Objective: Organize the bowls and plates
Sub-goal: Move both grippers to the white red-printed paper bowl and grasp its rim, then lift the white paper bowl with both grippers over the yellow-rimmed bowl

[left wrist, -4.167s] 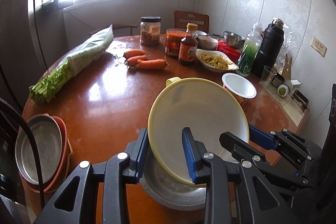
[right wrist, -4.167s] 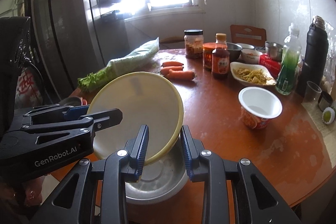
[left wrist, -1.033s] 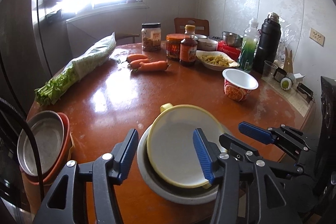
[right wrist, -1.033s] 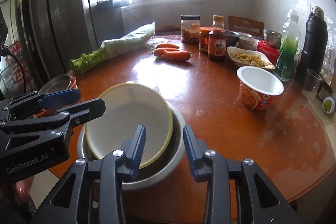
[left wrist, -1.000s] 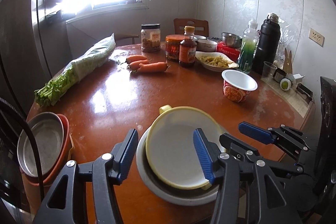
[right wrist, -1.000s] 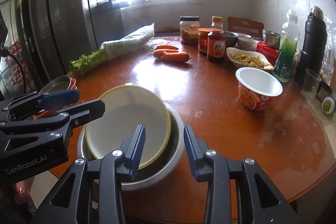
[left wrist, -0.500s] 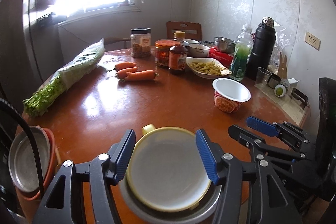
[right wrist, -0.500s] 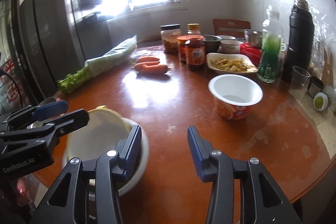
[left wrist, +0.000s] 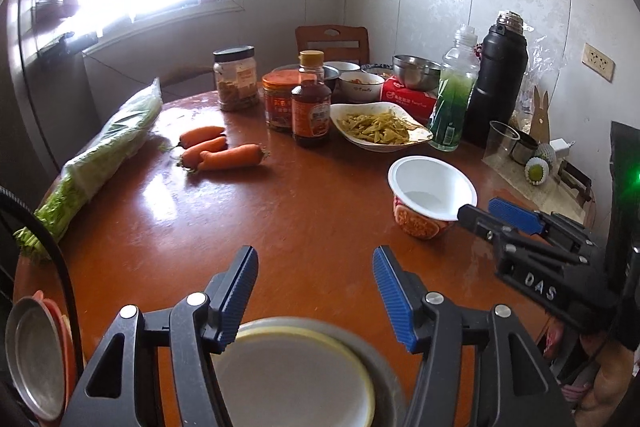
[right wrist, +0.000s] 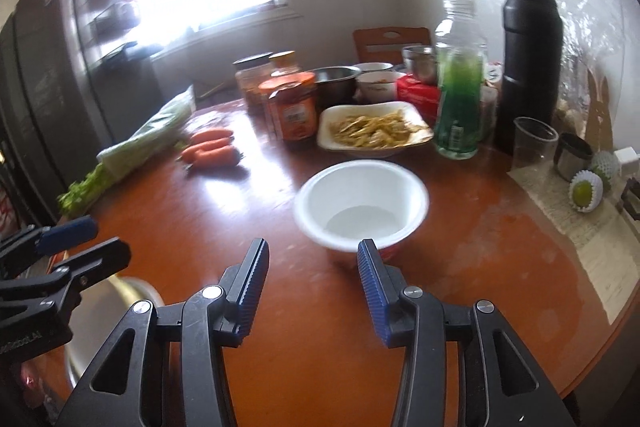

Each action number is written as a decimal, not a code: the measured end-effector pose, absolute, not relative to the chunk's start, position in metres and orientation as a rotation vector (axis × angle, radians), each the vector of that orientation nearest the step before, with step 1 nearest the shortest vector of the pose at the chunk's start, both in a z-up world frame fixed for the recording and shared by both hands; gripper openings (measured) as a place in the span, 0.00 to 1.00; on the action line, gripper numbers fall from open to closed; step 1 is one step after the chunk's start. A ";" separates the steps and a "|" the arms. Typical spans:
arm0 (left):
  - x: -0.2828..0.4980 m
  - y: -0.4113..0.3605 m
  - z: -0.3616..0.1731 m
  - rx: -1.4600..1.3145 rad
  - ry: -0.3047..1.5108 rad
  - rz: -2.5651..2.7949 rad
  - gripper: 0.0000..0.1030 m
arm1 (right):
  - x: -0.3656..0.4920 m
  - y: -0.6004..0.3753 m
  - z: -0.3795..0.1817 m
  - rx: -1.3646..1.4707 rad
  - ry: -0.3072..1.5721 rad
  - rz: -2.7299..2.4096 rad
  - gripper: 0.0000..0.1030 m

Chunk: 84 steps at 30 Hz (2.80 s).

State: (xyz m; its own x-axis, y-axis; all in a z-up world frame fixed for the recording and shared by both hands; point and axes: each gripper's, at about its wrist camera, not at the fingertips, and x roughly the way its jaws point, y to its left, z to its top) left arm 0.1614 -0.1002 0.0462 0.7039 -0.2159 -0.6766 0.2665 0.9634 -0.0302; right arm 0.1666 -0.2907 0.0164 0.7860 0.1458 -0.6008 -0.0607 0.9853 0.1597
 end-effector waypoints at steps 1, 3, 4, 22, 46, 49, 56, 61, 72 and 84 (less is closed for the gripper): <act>0.166 -0.103 0.046 0.074 0.751 -0.270 0.58 | 0.172 -0.297 0.016 0.135 0.663 0.096 0.46; 0.174 -0.110 0.046 0.078 0.761 -0.274 0.58 | 0.182 -0.309 0.016 0.141 0.675 0.058 0.46; 0.178 -0.112 0.046 0.078 0.767 -0.277 0.58 | 0.187 -0.314 0.015 0.144 0.682 0.046 0.46; 0.220 -0.132 0.034 0.105 0.839 -0.277 0.58 | 0.251 -0.340 -0.014 0.173 0.809 0.036 0.47; 0.229 -0.100 0.026 0.085 0.874 -0.213 0.58 | 0.239 -0.255 -0.014 0.028 0.815 0.258 0.47; 0.230 -0.094 0.026 0.079 0.876 -0.200 0.58 | 0.238 -0.245 -0.014 0.018 0.817 0.288 0.47; 0.233 -0.080 0.023 0.059 0.886 -0.180 0.58 | 0.232 -0.221 -0.010 -0.010 0.817 0.360 0.47; 0.237 -0.076 0.018 0.062 0.901 -0.171 0.58 | 0.227 -0.208 -0.008 -0.007 0.820 0.412 0.47; 0.257 -0.064 0.000 0.030 0.975 -0.121 0.58 | 0.225 -0.193 -0.010 -0.013 0.823 0.462 0.47; 0.262 -0.062 -0.004 0.014 0.998 -0.145 0.48 | 0.228 -0.193 -0.013 -0.003 0.823 0.455 0.46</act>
State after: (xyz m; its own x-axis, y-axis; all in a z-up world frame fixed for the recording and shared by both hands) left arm 0.2622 -0.0617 -0.0042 0.5330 -0.1153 -0.8382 0.1278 0.9903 -0.0549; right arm 0.2281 -0.1927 -0.0133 0.5898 0.3895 -0.7075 -0.3919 0.9040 0.1709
